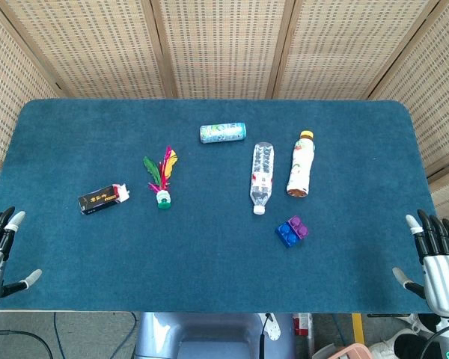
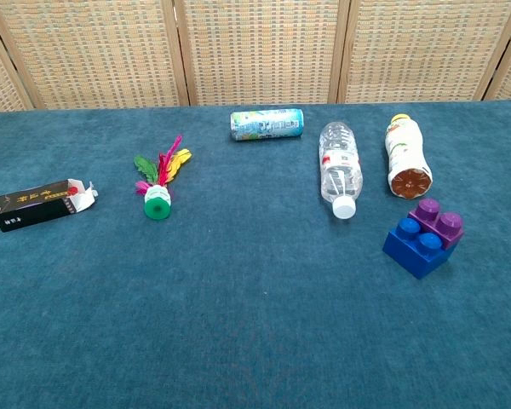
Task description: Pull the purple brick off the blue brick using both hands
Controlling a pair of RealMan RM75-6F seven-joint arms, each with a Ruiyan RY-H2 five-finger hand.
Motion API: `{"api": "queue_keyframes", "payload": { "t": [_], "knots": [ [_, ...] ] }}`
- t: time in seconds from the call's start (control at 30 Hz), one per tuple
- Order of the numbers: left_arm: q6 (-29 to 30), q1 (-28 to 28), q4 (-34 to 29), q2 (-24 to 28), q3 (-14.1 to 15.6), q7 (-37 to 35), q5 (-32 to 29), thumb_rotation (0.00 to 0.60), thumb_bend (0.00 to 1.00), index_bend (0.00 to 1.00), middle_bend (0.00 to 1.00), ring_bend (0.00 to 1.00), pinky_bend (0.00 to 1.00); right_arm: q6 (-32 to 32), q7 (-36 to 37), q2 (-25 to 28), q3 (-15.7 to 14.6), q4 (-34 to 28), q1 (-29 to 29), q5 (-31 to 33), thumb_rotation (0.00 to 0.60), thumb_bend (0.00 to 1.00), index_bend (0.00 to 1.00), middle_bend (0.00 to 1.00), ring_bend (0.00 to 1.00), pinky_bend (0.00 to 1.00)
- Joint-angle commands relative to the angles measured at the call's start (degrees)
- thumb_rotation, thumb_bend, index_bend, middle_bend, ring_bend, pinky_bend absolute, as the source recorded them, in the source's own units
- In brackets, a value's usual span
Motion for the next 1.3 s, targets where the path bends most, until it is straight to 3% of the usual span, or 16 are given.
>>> {"api": "queue_keyframes", "payload": {
  "t": [0.03, 0.23, 0.37, 0.57, 0.87, 1.3],
  "knots": [
    [-0.4, -0.1, 0.1, 0.3, 0.1, -0.9, 0.3, 0.600, 0.00, 0.00, 0.00, 0.00, 0.00, 0.2, 0.3, -0.1, -0.1, 0.2, 0.0, -0.5, 0.600, 0.00, 0.00, 0.00, 0.00, 0.00],
    [-0.3, 0.0, 0.5, 0.4, 0.2, -1.2, 1.1, 0.600, 0.00, 0.00, 0.00, 0.00, 0.00, -3.7, 4.7, 0.1, -1.3, 0.2, 1.9, -1.5, 0.600, 0.00, 0.00, 0.00, 0.00, 0.00],
    [-0.6, -0.2, 0.6, -0.1, -0.3, -0.5, 0.3, 0.600, 0.00, 0.00, 0.00, 0.00, 0.00, -8.8, 6.4, -0.6, -1.4, 3.8, 6.1, -4.2, 0.600, 0.00, 0.00, 0.00, 0.00, 0.00],
    [-2.3, -1.2, 0.6, -1.4, -1.5, 2.3, -2.2, 0.600, 0.00, 0.00, 0.00, 0.00, 0.00, -19.4, 15.9, -2.6, -2.1, 14.9, 17.8, -13.2, 0.600, 0.00, 0.00, 0.00, 0.00, 0.00],
    [-4.9, -2.8, 1.0, -4.5, -3.0, 8.5, -6.9, 0.600, 0.00, 0.00, 0.00, 0.00, 0.00, -22.5, 21.6, -8.4, -3.2, 28.5, 28.2, -21.1, 0.600, 0.00, 0.00, 0.00, 0.00, 0.00],
    [-7.0, -4.5, 1.7, -7.6, -3.9, 14.0, -10.6, 0.600, 0.00, 0.00, 0.00, 0.00, 0.00, -33.6, 22.7, -14.3, -4.5, 33.3, 37.7, -20.1, 0.600, 0.06, 0.06, 0.12, 0.06, 0.02]
  ]
}}
